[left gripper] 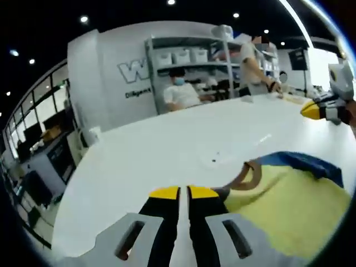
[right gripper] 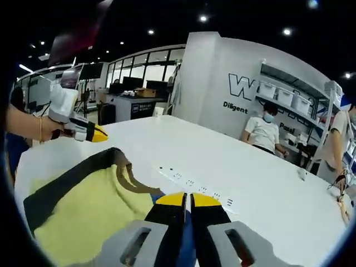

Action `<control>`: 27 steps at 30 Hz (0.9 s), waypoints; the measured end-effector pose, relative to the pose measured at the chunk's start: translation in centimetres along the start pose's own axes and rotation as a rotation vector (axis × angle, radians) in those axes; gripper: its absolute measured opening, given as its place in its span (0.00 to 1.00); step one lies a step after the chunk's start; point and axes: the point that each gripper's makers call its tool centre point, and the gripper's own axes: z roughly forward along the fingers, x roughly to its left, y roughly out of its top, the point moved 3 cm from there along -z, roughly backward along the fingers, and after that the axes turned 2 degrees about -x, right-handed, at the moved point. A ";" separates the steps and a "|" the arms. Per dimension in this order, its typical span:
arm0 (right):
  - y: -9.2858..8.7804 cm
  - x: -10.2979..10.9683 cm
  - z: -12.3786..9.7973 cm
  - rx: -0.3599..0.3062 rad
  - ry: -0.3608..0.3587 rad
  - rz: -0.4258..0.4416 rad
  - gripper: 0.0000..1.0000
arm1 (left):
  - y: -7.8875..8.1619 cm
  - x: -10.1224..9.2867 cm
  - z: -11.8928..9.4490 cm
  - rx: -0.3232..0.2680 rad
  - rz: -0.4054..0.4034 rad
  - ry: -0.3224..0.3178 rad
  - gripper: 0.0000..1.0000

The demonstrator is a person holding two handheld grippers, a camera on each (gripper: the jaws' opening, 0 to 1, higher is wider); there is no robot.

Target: Fold the garment on the visible template until the final outline fits inside the template.

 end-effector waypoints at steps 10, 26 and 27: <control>-1.0 -0.7 -1.6 0.021 -0.004 0.012 0.00 | 0.7 -0.9 -1.4 0.003 0.000 -0.031 0.07; -5.5 0.0 -5.9 0.109 -0.012 0.118 0.15 | 1.1 -2.8 -6.1 0.003 -0.013 -0.105 0.41; -5.6 0.1 -6.1 0.111 -0.012 0.127 0.15 | 1.1 -3.0 -6.5 0.004 -0.014 -0.108 0.41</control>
